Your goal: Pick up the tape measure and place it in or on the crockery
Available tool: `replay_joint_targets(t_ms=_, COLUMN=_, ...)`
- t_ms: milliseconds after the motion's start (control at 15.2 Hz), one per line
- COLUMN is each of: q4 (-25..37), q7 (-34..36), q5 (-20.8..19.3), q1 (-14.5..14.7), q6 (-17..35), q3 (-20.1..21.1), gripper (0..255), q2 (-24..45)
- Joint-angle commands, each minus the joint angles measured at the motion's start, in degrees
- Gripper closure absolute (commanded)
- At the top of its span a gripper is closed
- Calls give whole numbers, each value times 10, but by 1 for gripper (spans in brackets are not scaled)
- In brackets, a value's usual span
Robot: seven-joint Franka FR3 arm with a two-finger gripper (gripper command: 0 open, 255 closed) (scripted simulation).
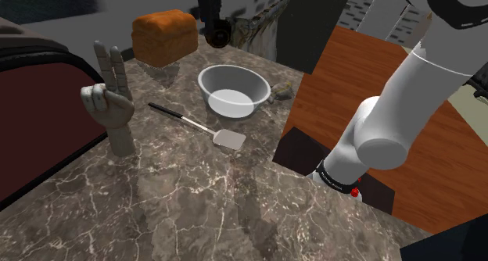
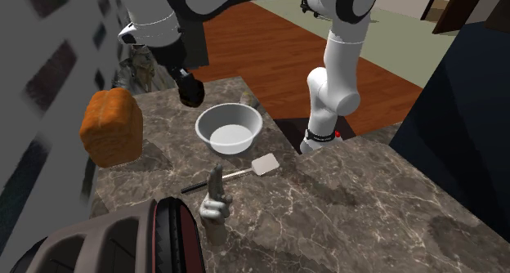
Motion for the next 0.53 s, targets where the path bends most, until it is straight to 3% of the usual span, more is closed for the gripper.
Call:
replay_joint_targets(t_ms=0, q4=-54, q7=6, q5=7, q1=3, q6=6, q3=3, gripper=255, q2=-48)
replay_joint_targets(t_ms=462, q4=-188, q7=23, q5=29, q1=16, q6=3, q3=12, gripper=255, q2=-184)
